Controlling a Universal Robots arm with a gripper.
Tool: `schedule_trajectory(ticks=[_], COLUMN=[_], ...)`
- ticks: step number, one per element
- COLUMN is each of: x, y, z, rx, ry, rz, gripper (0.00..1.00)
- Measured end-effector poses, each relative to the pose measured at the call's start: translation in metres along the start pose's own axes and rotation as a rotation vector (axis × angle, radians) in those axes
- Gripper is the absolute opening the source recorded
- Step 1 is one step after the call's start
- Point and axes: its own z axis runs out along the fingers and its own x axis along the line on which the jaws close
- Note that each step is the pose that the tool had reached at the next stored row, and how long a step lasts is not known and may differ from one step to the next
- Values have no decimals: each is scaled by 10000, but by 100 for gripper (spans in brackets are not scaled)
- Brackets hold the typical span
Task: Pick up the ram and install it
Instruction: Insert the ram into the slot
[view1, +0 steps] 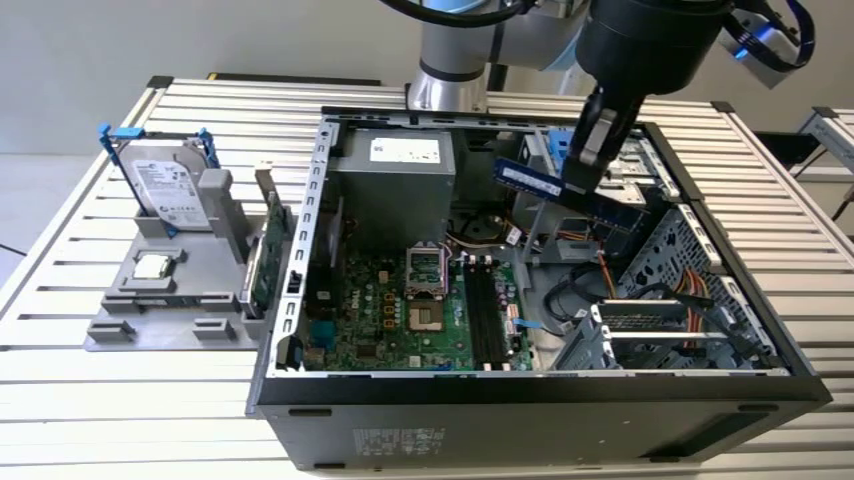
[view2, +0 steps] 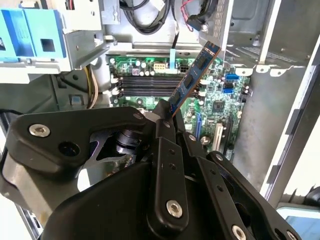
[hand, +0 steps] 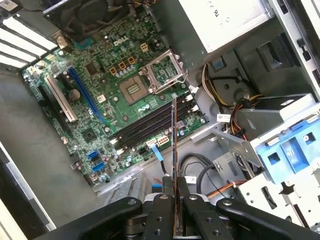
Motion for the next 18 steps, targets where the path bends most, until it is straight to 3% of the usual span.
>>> schedule_trajectory(ticks=[18], x=[0], y=[0], z=[2], rx=[52], ry=[17], rz=[2198], gripper=[0])
